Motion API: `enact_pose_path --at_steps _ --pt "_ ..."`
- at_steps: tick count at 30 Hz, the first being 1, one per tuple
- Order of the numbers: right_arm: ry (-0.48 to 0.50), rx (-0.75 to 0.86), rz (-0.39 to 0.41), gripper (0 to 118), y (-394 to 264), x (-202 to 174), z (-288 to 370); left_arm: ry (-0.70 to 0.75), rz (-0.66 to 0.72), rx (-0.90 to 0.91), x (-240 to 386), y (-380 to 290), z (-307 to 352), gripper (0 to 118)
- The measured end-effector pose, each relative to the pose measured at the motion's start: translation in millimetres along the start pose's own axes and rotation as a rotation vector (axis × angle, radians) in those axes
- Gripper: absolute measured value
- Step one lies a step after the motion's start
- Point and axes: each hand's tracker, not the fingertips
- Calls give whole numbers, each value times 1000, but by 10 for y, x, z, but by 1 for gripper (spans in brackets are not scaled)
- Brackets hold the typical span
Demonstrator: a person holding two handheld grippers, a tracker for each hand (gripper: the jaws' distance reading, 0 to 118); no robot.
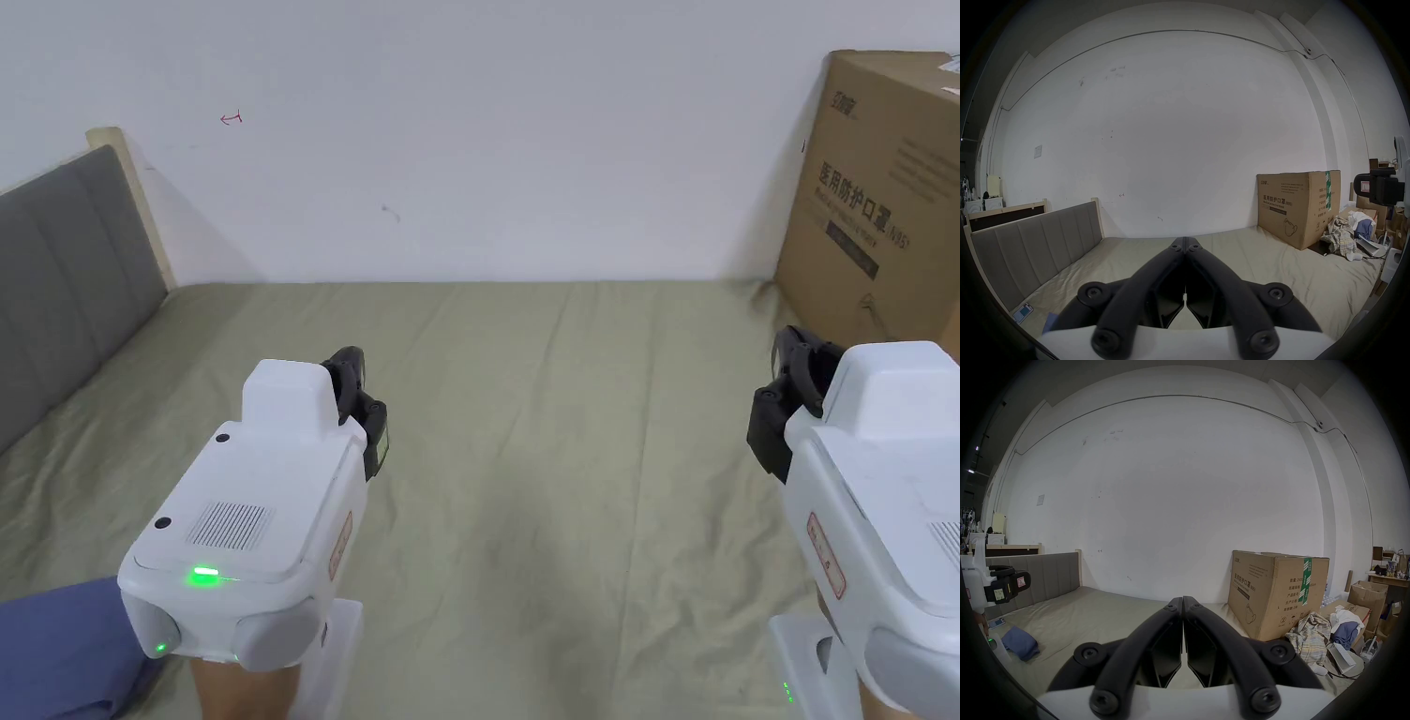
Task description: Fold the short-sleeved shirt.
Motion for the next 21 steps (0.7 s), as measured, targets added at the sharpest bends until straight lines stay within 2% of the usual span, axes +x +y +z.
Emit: enact_pose_path --at_steps 16,18,19,20,21 --pt "-12 -18 -3 0 4 31 18 25 -7 7 6 -15 25 2" --pt "-16 -28 -12 1 3 38 18 32 -3 12 -1 -15 34 15" --pt "-23 -33 -16 6 2 41 17 37 1 13 -6 -14 39 28" --pt "-29 -38 -20 27 1 44 17 47 2 13 -8 -13 43 53" --pt "-23 -40 -28 50 -1 49 16 51 2 11 -9 -11 44 73"
